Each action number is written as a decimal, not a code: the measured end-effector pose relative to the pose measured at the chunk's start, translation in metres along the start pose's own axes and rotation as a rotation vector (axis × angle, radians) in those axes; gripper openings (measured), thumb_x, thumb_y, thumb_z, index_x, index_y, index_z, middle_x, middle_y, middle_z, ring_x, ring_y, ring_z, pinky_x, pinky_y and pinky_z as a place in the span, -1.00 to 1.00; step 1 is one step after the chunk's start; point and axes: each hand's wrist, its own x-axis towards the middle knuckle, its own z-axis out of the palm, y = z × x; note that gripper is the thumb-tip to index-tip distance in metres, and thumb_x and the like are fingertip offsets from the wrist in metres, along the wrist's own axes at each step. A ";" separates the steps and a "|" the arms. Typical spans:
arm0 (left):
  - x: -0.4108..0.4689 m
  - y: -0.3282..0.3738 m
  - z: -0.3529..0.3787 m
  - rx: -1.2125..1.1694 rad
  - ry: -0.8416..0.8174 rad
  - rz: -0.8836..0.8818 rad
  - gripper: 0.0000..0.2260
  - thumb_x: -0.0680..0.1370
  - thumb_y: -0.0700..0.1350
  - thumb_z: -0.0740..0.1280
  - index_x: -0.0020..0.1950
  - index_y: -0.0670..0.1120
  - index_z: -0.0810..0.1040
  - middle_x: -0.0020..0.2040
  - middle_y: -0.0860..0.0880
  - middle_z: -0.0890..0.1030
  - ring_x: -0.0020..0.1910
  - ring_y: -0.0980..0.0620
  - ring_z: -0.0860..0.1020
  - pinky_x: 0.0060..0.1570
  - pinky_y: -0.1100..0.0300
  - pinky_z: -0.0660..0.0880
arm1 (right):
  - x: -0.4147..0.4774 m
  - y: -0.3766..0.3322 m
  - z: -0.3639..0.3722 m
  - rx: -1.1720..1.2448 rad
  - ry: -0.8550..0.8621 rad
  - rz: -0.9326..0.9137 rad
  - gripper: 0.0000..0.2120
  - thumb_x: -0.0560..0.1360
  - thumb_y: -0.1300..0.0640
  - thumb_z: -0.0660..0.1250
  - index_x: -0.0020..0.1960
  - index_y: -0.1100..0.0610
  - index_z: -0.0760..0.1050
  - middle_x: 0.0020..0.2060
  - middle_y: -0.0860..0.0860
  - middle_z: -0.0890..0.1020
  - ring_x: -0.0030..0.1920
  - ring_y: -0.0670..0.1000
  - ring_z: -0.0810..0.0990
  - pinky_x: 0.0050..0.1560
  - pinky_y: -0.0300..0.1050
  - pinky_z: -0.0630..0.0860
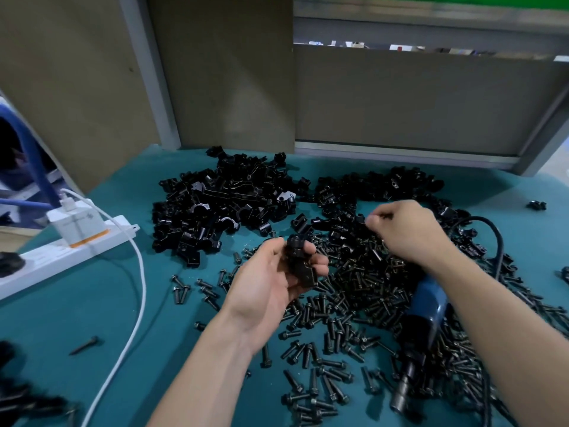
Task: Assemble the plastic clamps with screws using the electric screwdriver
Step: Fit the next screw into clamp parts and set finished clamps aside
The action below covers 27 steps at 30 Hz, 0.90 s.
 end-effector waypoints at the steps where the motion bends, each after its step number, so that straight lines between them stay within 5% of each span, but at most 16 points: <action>1: -0.001 0.002 -0.001 -0.037 -0.033 -0.020 -0.61 0.70 0.06 0.10 0.12 -0.17 0.61 0.07 -0.24 0.71 0.01 -0.08 0.70 0.22 -0.04 0.51 | 0.001 0.000 -0.003 -0.024 -0.016 0.014 -0.81 0.62 0.03 0.36 0.21 -0.05 0.66 -0.19 0.02 0.71 -0.31 -0.02 0.57 -0.29 -0.19 0.44; 3: -0.002 0.005 -0.002 -0.105 -0.102 -0.063 -0.62 0.61 0.10 0.17 0.02 -0.13 0.67 0.04 -0.23 0.70 -0.05 -0.07 0.68 0.14 -0.02 0.51 | -0.002 0.000 -0.004 -0.171 -0.081 0.001 -0.57 0.63 0.10 0.33 0.49 -0.05 0.45 -0.15 0.05 0.71 -0.34 -0.04 0.55 -0.27 -0.16 0.45; 6: -0.002 0.007 -0.004 -0.154 -0.162 -0.111 -0.60 0.59 0.10 0.17 -0.12 -0.06 0.73 0.00 -0.20 0.69 -0.11 -0.05 0.65 0.04 0.03 0.52 | -0.022 -0.014 -0.005 -0.032 -0.015 -0.112 -0.60 0.60 0.18 0.34 0.37 -0.14 0.54 -0.26 -0.06 0.67 -0.44 -0.14 0.59 -0.42 -0.35 0.43; 8: -0.002 0.008 -0.004 -0.169 -0.187 -0.134 -0.60 0.62 0.09 0.15 -0.13 -0.05 0.72 -0.03 -0.18 0.67 -0.12 -0.03 0.63 0.03 0.05 0.53 | -0.044 -0.026 -0.002 0.383 -0.087 -0.187 -0.67 0.59 0.21 0.39 0.24 -0.16 0.64 -0.05 -0.13 0.74 -0.15 -0.28 0.69 0.00 -0.34 0.60; 10: -0.003 0.008 -0.003 -0.211 -0.218 -0.152 -0.60 0.66 0.07 0.15 -0.10 -0.10 0.69 -0.05 -0.16 0.65 -0.12 -0.04 0.61 0.01 0.07 0.55 | -0.070 -0.038 0.003 0.718 -0.247 -0.215 -0.71 0.60 0.23 0.39 0.20 -0.12 0.66 0.04 -0.12 0.75 0.02 -0.13 0.73 0.18 -0.05 0.64; 12: -0.003 0.008 -0.002 -0.250 -0.256 -0.152 -0.64 0.67 0.05 0.16 -0.06 -0.14 0.64 -0.10 -0.12 0.63 -0.14 -0.02 0.60 -0.07 0.11 0.59 | -0.090 -0.046 0.011 0.819 -0.338 -0.232 -0.72 0.61 0.26 0.38 0.21 -0.05 0.65 -0.06 0.02 0.76 -0.14 0.00 0.75 0.07 -0.04 0.66; 15: -0.004 0.007 0.001 -0.205 -0.272 -0.140 -0.65 0.62 0.06 0.20 -0.18 -0.10 0.63 -0.20 -0.06 0.60 -0.26 0.05 0.59 -0.26 0.20 0.58 | -0.101 -0.048 0.026 0.901 -0.258 -0.184 -0.73 0.57 0.37 0.40 0.13 0.04 0.67 -0.21 0.08 0.74 -0.31 0.02 0.67 -0.05 -0.07 0.62; 20: -0.006 0.008 0.003 -0.130 -0.285 -0.180 -0.63 0.60 0.11 0.20 -0.27 -0.04 0.63 -0.32 -0.06 0.55 -0.45 0.08 0.51 -0.40 0.25 0.48 | -0.111 -0.041 0.031 1.028 -0.165 -0.131 -0.73 0.44 0.36 0.54 0.01 0.04 0.74 -0.15 0.05 0.77 -0.12 0.02 0.76 0.01 -0.15 0.66; 27: -0.005 0.004 0.003 -0.153 -0.284 -0.202 -0.61 0.60 0.09 0.23 0.00 -0.12 0.77 -0.34 -0.09 0.55 -0.54 0.11 0.45 -0.50 0.29 0.41 | -0.116 -0.040 0.034 1.097 -0.072 -0.099 -0.67 0.37 0.41 0.58 -0.06 0.00 0.75 -0.18 0.05 0.77 -0.13 0.01 0.77 -0.06 -0.24 0.65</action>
